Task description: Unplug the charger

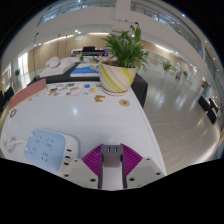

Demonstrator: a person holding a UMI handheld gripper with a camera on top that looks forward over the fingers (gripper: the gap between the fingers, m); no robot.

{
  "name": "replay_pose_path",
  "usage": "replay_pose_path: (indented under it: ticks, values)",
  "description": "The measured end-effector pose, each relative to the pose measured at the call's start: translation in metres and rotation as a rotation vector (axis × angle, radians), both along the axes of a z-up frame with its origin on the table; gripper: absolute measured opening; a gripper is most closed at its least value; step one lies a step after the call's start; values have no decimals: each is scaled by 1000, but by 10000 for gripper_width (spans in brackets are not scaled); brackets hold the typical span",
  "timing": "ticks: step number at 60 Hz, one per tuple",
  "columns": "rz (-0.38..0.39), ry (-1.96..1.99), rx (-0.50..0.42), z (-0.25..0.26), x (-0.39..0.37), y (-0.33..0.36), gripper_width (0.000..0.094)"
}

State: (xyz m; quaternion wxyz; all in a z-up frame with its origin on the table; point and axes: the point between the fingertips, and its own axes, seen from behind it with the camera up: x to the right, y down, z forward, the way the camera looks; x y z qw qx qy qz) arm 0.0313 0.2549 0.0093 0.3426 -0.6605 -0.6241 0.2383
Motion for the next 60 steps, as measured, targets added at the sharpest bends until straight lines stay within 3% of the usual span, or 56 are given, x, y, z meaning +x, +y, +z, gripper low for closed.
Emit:
replay_pose_path:
  ticks: [3, 5, 11, 14, 21, 35, 49, 60]
  values:
    - [15, -10, 2, -6, -1, 1, 301]
    - [27, -19, -4, -5, -2, 2, 371]
    - [39, -1, -16, 15, 3, 4, 764]
    - [46, 11, -22, 34, 13, 3, 877]
    - [47, 50, -24, 103, 55, 4, 847]
    - [9, 36, -26, 226, 217, 9, 849]
    - [19, 45, -74, 254, 319, 3, 852]
    - [23, 63, -23, 255, 336, 22, 850]
